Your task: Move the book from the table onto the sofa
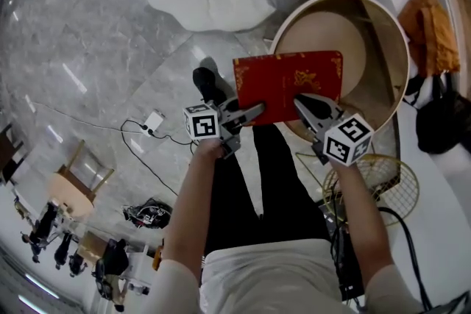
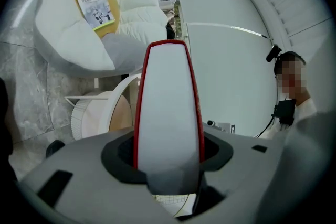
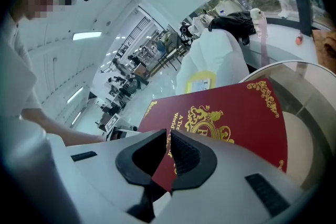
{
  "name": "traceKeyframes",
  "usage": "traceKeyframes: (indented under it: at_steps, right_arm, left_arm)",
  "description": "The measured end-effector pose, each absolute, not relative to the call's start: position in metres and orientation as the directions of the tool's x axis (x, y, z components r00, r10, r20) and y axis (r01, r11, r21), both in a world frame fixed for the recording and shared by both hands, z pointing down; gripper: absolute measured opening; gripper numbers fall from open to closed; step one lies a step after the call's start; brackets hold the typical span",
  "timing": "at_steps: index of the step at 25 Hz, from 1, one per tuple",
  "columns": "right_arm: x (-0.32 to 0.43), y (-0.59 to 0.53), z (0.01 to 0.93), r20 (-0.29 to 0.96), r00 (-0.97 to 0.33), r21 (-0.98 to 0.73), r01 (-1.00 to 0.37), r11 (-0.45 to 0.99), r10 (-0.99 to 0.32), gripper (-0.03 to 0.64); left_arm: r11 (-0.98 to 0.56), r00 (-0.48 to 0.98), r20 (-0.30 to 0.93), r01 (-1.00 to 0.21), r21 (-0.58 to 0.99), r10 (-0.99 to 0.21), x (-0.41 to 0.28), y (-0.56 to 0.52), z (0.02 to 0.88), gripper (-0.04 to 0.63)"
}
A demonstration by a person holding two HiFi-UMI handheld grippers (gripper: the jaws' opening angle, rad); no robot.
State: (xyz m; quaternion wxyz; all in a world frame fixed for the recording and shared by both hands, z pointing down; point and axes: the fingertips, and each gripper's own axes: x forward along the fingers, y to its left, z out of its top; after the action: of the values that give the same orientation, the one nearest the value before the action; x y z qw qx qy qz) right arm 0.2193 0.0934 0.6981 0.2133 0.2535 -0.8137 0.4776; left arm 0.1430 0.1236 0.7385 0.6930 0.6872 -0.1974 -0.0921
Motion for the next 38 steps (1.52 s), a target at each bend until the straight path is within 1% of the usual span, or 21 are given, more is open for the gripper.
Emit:
traceKeyframes:
  at_steps: [5, 9, 17, 21, 27, 33, 38]
  right_arm:
    - [0.192, 0.083, 0.699, 0.588, -0.778, -0.665, -0.621, 0.416, -0.221, 0.043]
    - [0.168, 0.069, 0.695, 0.581, -0.772, -0.665, -0.633, 0.396, -0.258, 0.043]
    - [0.101, 0.049, 0.694, 0.573, -0.767, -0.667, -0.642, 0.379, -0.290, 0.043]
    - [0.079, 0.043, 0.694, 0.568, -0.765, -0.674, -0.644, 0.362, -0.302, 0.043]
    - [0.033, 0.007, 0.696, 0.578, -0.756, -0.666, -0.654, 0.358, -0.306, 0.043]
    - [0.006, -0.018, 0.696, 0.592, -0.737, -0.649, -0.676, 0.349, -0.325, 0.043]
    - [-0.002, -0.033, 0.694, 0.604, -0.726, -0.636, -0.688, 0.349, -0.329, 0.043]
  left_arm:
    - [0.033, 0.903, 0.147, -0.146, 0.989, -0.405, 0.118, 0.115, 0.742, 0.232]
    - [0.003, 0.915, 0.149, -0.159, 0.987, -0.375, 0.095, 0.104, 0.735, 0.232]
    - [-0.018, 0.920, 0.131, -0.148, 0.989, -0.370, 0.030, 0.077, 0.727, 0.232]
    - [-0.013, 0.924, 0.142, -0.156, 0.988, -0.355, 0.010, 0.070, 0.725, 0.230]
    - [-0.011, 0.927, 0.137, -0.150, 0.989, -0.350, -0.038, 0.034, 0.729, 0.230]
    - [-0.022, 0.927, 0.136, -0.153, 0.988, -0.349, -0.074, 0.004, 0.727, 0.230]
    - [-0.022, 0.912, 0.143, -0.164, 0.986, -0.386, -0.090, -0.014, 0.723, 0.229]
